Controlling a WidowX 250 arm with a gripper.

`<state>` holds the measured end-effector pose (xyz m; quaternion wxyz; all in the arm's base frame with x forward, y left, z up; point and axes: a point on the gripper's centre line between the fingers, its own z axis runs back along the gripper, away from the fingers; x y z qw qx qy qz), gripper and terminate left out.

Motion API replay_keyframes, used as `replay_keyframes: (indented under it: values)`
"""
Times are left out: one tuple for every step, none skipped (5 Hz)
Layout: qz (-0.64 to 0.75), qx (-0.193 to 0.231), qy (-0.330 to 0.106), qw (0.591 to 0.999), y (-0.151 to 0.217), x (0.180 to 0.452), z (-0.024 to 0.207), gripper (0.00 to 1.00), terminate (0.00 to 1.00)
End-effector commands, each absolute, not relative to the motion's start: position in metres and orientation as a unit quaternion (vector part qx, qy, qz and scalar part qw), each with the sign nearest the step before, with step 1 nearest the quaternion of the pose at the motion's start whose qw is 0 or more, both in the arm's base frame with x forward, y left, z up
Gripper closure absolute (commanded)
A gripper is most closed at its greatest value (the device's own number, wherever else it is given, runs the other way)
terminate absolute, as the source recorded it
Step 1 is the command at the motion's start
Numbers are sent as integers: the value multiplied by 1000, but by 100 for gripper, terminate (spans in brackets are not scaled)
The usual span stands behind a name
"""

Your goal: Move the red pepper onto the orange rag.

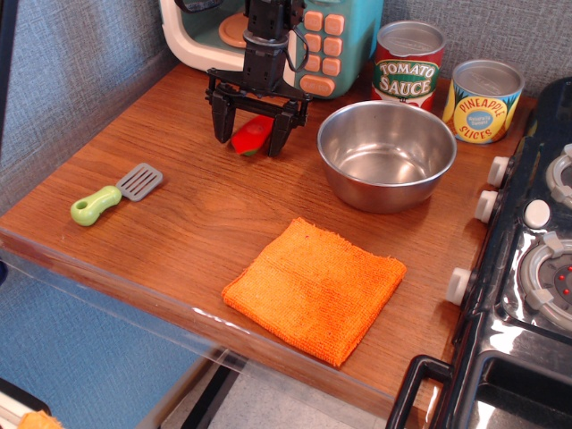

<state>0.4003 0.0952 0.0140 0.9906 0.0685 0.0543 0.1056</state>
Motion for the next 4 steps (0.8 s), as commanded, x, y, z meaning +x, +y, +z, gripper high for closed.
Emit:
replay_keyframes:
  values:
    - [107, 61, 39, 992, 96, 402, 27, 100, 0]
    - [104, 53, 32, 993, 97, 400, 37, 100, 0]
    - [96, 38, -23, 994, 94, 400, 76, 100, 0]
    - [80, 27, -76, 994, 88, 393, 115, 100, 0]
